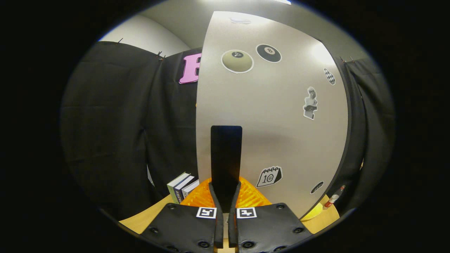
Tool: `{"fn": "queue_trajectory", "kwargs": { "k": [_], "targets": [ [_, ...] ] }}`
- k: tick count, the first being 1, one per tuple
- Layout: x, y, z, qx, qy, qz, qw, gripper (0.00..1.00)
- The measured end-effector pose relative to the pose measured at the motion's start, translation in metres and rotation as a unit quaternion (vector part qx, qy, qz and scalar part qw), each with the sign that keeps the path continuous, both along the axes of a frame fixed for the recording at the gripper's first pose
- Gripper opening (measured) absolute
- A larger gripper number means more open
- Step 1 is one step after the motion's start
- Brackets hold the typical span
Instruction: Open the shoe cabinet door, grab the shoes and put them into the shoe cabinet, then close the shoe cabinet door.
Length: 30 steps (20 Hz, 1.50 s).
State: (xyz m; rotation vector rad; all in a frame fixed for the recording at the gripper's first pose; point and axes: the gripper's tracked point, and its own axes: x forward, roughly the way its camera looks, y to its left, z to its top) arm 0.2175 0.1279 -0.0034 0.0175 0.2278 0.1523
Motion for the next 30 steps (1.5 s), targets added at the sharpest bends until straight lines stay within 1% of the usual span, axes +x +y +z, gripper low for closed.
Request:
{"fn": "queue_trajectory", "kwargs": {
  "k": [7, 14, 18, 23, 30],
  "targets": [
    [-0.046, -0.026, 0.006, 0.001, -0.007, 0.006, 1.000, 0.07],
    [-0.088, -0.058, 0.010, 0.004, -0.016, 0.001, 1.000, 0.07],
    [-0.105, -0.080, 0.011, 0.006, -0.019, -0.004, 1.000, 0.07],
    [-0.124, -0.110, 0.013, 0.007, -0.022, -0.019, 1.000, 0.06],
    [-0.143, -0.157, 0.015, 0.000, -0.014, -0.059, 0.998, 0.06]
  ]
}}
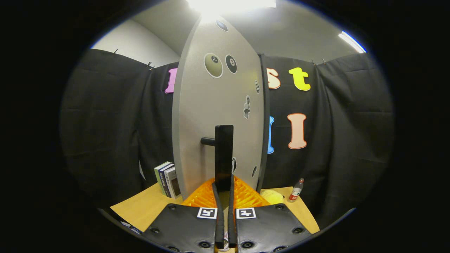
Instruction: Open the shoe cabinet door, grab the shoes and put them into the shoe cabinet, then close the shoe cabinet door.
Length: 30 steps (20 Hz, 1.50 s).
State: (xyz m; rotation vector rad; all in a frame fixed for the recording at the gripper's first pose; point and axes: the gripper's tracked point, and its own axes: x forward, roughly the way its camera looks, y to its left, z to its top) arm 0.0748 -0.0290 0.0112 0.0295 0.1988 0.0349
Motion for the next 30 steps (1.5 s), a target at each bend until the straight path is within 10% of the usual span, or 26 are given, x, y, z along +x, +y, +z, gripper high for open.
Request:
{"fn": "queue_trajectory", "kwargs": {
  "k": [30],
  "targets": [
    [-0.019, -0.127, 0.005, 0.034, -0.042, 0.041, 0.998, 0.08]
  ]
}}
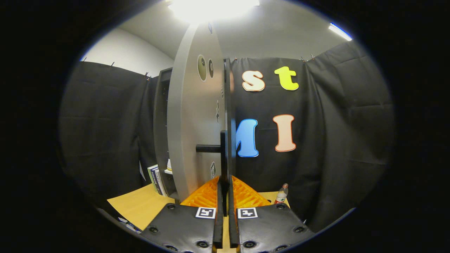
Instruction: Open the shoe cabinet door, grab the shoes and put them into the shoe cabinet, then close the shoe cabinet door.
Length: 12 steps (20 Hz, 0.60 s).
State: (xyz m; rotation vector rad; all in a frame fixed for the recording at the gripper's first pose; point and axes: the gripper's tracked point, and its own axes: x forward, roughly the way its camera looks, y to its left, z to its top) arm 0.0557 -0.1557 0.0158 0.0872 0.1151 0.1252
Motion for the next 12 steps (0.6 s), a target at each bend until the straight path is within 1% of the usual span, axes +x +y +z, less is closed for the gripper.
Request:
{"fn": "queue_trajectory", "kwargs": {
  "k": [2, 3, 4, 5, 6, 7, 10, 12],
  "targets": [
    [-0.011, 0.002, 0.001, 0.000, 0.003, 0.002, 1.000, 0.09],
    [-0.009, 0.005, -0.004, -0.004, 0.008, -0.004, 1.000, 0.11],
    [-0.025, -0.004, -0.001, -0.009, 0.011, -0.016, 1.000, 0.23],
    [-0.026, -0.008, -0.003, -0.012, 0.012, -0.028, 0.999, 0.34],
    [-0.042, -0.010, 0.001, -0.011, 0.015, -0.039, 0.999, 0.46],
    [-0.039, -0.009, -0.002, -0.010, 0.016, -0.051, 0.998, 0.58],
    [-0.057, -0.006, 0.001, -0.016, 0.023, -0.097, 0.995, 0.93],
    [-0.066, -0.005, 0.008, -0.030, 0.022, -0.133, 0.990, 0.96]
  ]
}}
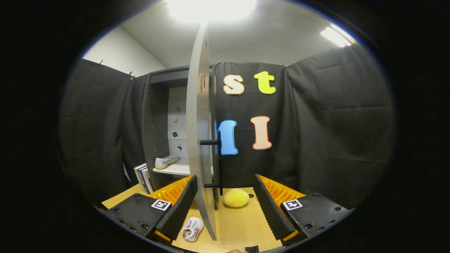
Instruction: Open the shoe cabinet door, grab the shoes and put them into the shoe cabinet, then close the shoe cabinet door.
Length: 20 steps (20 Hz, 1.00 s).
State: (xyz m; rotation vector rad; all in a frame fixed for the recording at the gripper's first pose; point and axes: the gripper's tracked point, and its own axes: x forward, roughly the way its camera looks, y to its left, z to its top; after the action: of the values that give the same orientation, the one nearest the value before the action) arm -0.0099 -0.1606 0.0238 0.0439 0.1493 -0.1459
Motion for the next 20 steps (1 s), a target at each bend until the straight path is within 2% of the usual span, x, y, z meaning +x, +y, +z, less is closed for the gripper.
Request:
{"fn": "queue_trajectory", "kwargs": {
  "k": [3, 9, 16, 20],
  "targets": [
    [-0.018, 0.020, 0.007, 0.001, 0.003, -0.031, 1.000, 0.99],
    [-0.044, 0.078, -0.002, -0.015, 0.018, -0.046, 0.999, 0.99],
    [-0.029, 0.153, -0.025, -0.013, 0.045, -0.006, 0.999, 0.99],
    [-0.002, 0.174, -0.056, 0.005, 0.071, 0.015, 0.997, 0.99]
  ]
}}
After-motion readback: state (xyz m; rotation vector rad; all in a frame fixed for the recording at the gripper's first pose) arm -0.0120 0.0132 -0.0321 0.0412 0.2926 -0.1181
